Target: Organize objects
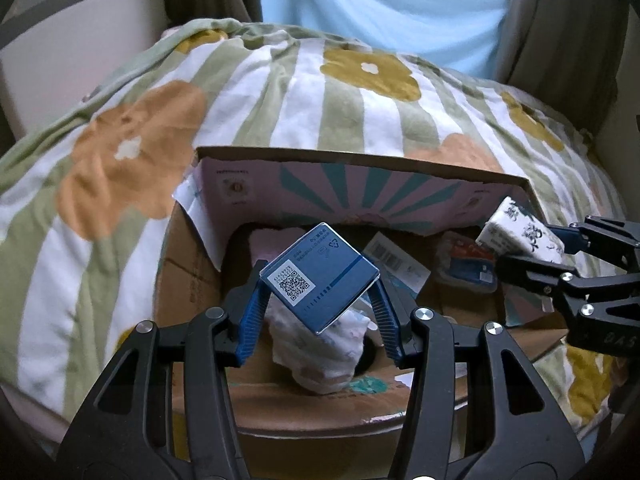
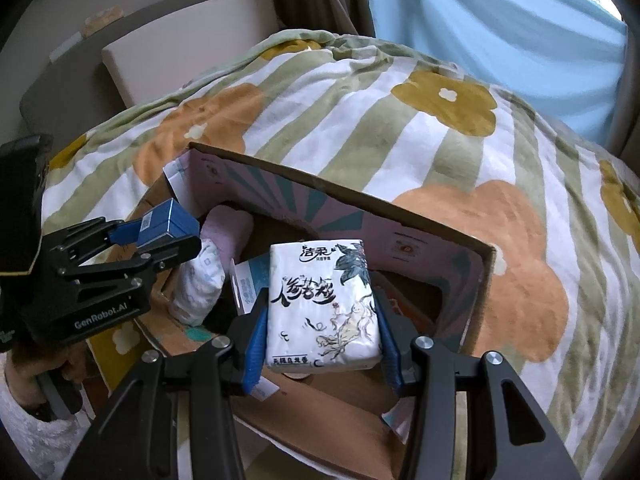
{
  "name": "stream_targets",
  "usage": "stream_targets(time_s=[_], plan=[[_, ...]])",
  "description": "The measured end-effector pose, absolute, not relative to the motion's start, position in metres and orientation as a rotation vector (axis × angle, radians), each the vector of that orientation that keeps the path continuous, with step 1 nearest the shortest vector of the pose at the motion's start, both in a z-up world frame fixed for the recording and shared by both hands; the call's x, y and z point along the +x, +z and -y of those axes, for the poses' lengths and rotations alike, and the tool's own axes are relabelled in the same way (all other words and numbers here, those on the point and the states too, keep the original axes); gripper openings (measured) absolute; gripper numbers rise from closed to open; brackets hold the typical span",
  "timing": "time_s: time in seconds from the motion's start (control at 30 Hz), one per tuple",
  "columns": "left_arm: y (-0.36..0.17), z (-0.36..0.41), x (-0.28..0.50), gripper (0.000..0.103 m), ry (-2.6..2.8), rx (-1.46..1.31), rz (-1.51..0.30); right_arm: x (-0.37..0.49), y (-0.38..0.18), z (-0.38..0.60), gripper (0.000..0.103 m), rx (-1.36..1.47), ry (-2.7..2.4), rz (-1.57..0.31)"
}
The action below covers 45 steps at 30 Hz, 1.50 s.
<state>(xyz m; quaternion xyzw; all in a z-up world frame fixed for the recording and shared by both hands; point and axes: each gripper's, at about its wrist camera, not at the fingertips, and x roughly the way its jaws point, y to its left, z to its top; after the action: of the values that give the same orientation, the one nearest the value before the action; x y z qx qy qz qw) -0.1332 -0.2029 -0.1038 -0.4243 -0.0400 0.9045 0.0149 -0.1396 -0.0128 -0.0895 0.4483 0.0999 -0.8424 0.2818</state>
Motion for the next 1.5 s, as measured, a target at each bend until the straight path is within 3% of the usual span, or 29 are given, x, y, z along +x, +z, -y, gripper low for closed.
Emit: stream_targets(time_s=[0.07, 0.1, 0.17, 0.23, 0.27, 0.9, 1.13, 1.5], plan=[[-0.1, 0.202, -0.134, 0.076, 2.84, -1.306, 0.081, -0.143, -0.092, 0.016, 0.044, 1.224, -2.243, -0.259], [-0.097, 0.202, -0.134, 0.103, 2.86, -1.293, 0.049, -0.144, -0.094, 0.018, 0.047, 1.239, -2.236, -0.256], [-0.093, 0.203, -0.133, 0.103, 2.872, -1.261, 0.017, -0.146, -0.099, 0.02, 0.066, 1.263, -2.237, -0.267], [-0.091, 0.204, -0.132, 0.103, 2.871, -1.254, -0.007, -0.145, -0.101, 0.018, 0.099, 1.247, -2.258, -0.265], [-0.091, 0.204, -0.132, 0.103, 2.873, -1.254, -0.015, -0.145, -0.103, 0.018, 0.103, 1.255, -2.253, -0.263], [-0.075, 0.189, -0.126, 0.103, 2.858, -1.243, -0.004, -0.146, -0.096, 0.0, 0.103, 1.258, -2.308, -0.213], [-0.027, 0.168, -0.124, 0.103, 2.865, -1.148, 0.049, -0.136, -0.043, -0.031, 0.103, 1.184, -2.43, -0.158], [0.038, 0.079, -0.087, 0.103, 2.882, -0.898, -0.011, -0.092, 0.032, -0.137, 0.103, 1.048, -2.705, -0.069]])
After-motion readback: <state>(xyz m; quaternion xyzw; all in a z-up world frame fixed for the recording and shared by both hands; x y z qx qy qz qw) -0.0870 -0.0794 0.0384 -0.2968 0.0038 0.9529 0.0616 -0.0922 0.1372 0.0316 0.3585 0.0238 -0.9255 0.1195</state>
